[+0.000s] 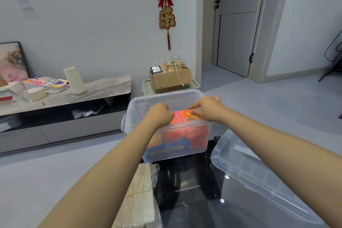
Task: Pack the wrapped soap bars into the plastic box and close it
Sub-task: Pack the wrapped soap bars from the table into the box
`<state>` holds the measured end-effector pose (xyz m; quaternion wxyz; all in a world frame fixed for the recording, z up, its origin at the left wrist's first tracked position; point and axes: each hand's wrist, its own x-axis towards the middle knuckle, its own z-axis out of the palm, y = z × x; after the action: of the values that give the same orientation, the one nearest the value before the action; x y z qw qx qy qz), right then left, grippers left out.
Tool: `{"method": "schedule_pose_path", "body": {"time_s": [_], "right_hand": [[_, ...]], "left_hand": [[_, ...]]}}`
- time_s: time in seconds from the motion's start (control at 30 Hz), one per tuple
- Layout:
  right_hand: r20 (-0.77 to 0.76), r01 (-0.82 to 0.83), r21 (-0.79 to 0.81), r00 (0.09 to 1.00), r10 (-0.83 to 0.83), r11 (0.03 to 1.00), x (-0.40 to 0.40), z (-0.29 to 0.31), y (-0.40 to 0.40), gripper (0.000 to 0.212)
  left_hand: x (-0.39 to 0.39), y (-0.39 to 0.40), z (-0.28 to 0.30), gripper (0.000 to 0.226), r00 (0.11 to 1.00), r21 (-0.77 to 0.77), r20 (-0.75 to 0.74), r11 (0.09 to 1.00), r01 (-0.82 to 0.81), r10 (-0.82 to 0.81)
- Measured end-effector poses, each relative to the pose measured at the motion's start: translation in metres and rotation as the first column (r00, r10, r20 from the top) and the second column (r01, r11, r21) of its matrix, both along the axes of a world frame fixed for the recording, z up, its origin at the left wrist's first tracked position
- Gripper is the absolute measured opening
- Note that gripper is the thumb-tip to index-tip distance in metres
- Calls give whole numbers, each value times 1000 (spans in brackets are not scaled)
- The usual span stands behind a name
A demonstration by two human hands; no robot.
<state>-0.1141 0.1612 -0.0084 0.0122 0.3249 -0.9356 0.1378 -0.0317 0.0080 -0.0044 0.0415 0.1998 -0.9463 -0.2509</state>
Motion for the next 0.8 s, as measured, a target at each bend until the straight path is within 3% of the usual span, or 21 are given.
{"method": "schedule_pose_path", "body": {"time_s": [0.1,0.17,0.27,0.4,0.5,0.6,0.7,0.8], "right_hand": [[-55,-26,-157,998,18,987,30,-2,9,35],[-73,-53,-290,997,33,956,57,-7,13,33],[-102,-112,-456,992,74,883,104,-19,18,29],[-14,-157,-414,986,166,897,150,-40,13,31],[95,-166,-379,972,216,911,177,-60,5,34],[293,-131,-369,923,249,920,198,-76,-4,38],[447,-108,-314,860,247,943,214,-85,-16,42],[536,-66,-315,811,235,947,224,-86,-27,46]], "left_hand": [[32,16,7,40,971,35,-237,999,-24,31],[59,25,5,39,933,19,-357,999,-29,34],[104,33,-6,35,923,-4,-382,999,-53,48],[148,36,-26,33,957,55,-257,991,-121,131],[175,33,-44,39,976,-11,-126,984,-179,176],[195,22,-64,50,968,-19,77,971,-237,238],[210,9,-78,55,950,129,214,958,-257,226],[217,5,-78,59,968,288,176,931,-225,180]]}}
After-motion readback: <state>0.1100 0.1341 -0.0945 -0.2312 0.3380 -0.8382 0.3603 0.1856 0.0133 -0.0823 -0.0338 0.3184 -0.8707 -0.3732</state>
